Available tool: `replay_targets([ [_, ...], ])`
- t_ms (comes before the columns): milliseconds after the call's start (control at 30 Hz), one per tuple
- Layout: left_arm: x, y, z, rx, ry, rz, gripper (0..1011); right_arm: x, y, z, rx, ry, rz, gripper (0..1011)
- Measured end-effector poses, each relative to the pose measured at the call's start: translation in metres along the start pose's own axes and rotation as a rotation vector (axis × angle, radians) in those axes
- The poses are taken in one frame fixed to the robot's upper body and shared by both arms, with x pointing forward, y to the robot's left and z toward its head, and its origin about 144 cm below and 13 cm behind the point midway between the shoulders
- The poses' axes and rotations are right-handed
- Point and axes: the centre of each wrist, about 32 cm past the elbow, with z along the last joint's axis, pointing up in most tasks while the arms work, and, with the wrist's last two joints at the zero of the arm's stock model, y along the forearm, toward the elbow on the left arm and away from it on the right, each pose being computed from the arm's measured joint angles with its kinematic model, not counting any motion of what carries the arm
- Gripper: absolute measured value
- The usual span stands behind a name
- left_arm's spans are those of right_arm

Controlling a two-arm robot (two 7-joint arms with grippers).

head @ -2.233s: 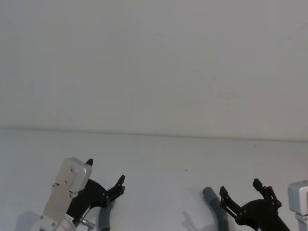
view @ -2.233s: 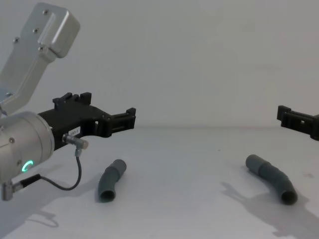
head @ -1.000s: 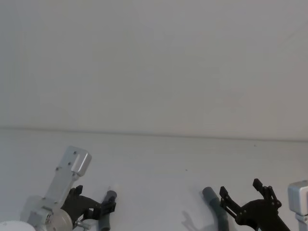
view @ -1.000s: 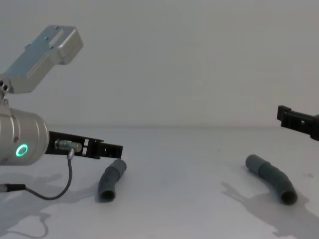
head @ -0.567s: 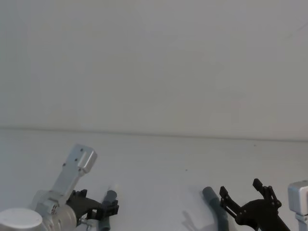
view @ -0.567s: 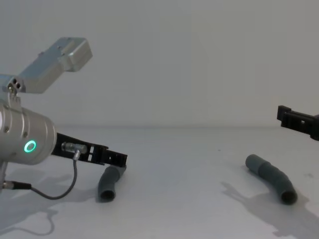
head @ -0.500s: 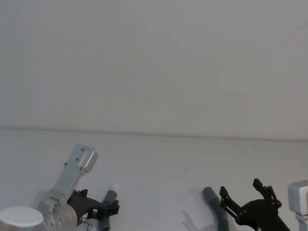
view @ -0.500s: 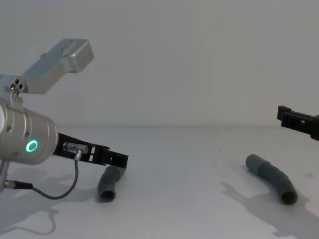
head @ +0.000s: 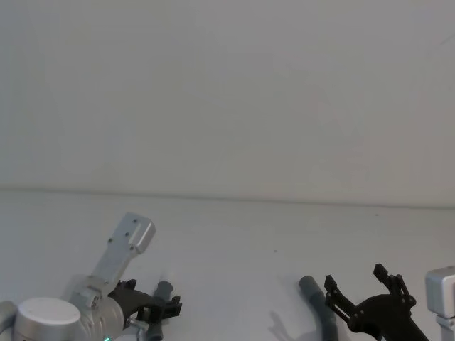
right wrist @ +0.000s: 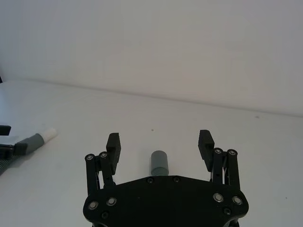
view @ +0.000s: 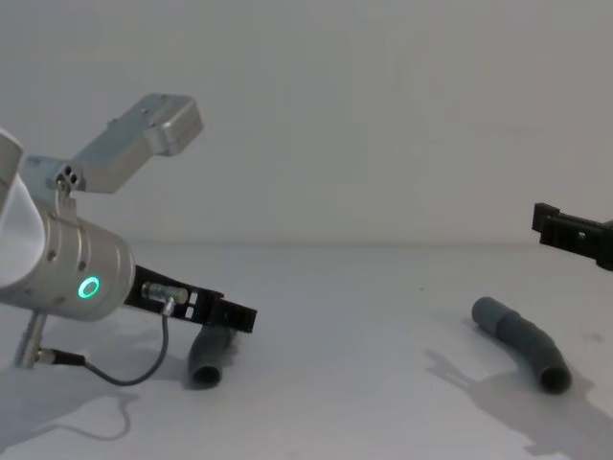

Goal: Use both hands to pick up one end of the pipe from the table, align the ends, and insert them.

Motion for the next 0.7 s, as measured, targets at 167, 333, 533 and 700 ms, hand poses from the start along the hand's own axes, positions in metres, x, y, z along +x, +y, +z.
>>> replay_targets([
  [167,-0.001,-0.006,-0.001,0.005,0.0,-0.002,1001,0.0,0.0,0.0,0.0,0.0,0.0,1000],
  [333,-0.003,-0.013,-0.003,0.011,0.002,-0.005,1001,0.0,0.0,0.0,0.0,0.0,0.0,1000],
  [533,-0.005,-0.019,-0.004,0.015,0.005,-0.004,1001,0.0,0.0,0.0,0.0,0.0,0.0,1000],
  [700,-0.006,-0.022,-0.005,0.017,0.007,0.0,1001,0.0,0.0,0.0,0.0,0.0,0.0,1000],
])
